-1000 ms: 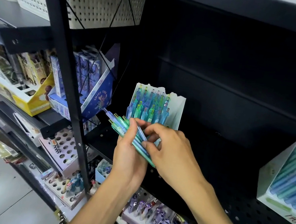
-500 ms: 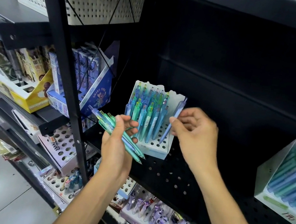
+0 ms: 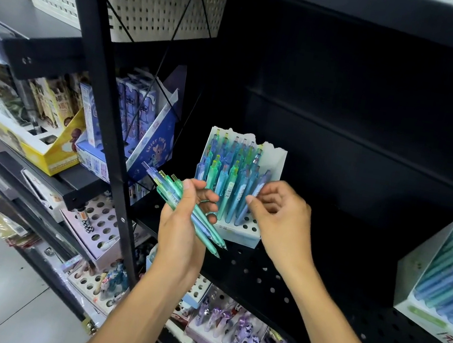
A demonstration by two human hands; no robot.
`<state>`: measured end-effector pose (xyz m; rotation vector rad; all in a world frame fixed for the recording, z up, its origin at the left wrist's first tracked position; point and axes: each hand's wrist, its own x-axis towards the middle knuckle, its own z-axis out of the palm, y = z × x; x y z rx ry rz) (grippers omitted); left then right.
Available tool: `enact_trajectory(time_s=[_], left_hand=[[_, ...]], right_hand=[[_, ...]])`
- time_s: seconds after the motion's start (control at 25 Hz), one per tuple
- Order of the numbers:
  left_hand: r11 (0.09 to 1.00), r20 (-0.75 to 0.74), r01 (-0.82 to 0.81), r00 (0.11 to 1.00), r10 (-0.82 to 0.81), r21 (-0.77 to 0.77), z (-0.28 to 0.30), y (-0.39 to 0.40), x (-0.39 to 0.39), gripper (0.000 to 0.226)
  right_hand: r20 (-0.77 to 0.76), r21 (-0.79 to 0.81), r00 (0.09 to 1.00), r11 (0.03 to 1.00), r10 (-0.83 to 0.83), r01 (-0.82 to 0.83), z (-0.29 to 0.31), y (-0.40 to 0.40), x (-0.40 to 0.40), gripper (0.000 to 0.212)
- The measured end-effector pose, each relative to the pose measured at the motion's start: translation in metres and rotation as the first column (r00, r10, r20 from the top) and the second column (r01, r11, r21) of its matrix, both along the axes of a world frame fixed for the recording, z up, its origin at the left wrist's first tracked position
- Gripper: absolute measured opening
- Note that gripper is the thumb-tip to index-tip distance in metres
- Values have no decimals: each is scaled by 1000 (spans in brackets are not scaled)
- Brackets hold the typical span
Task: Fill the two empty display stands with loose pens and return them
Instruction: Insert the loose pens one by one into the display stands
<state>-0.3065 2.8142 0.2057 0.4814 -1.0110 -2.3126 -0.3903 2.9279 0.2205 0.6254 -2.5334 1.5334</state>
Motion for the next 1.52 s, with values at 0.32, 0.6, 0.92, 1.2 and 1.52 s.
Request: enact_trajectory(time_s=[0.32,0.6,0.92,1.2,1.52], left_hand=[[940,-40,316,945,-324,-130,12,3,5,35],[789,-18,549,818,-576,-276,20,15,9,36],[852,106,65,994,-11,-520,19,-2,6,42],[792,187,100,982,18,-602,8,0,10,41],[815,137,106,990,-33,-569,4,1,10,38]], right_hand=[[-200,-43,979,998,42,-52,35,11,15,6],[252,-282,807,838,534,-466,66,20,17,12],[35,-503,999,864,1,17,83,36,-18,18],[-111,-185,991,982,-69,48,49,5,-55,17],[-170,5,985,999,-38,40,42,-2,-67,16]])
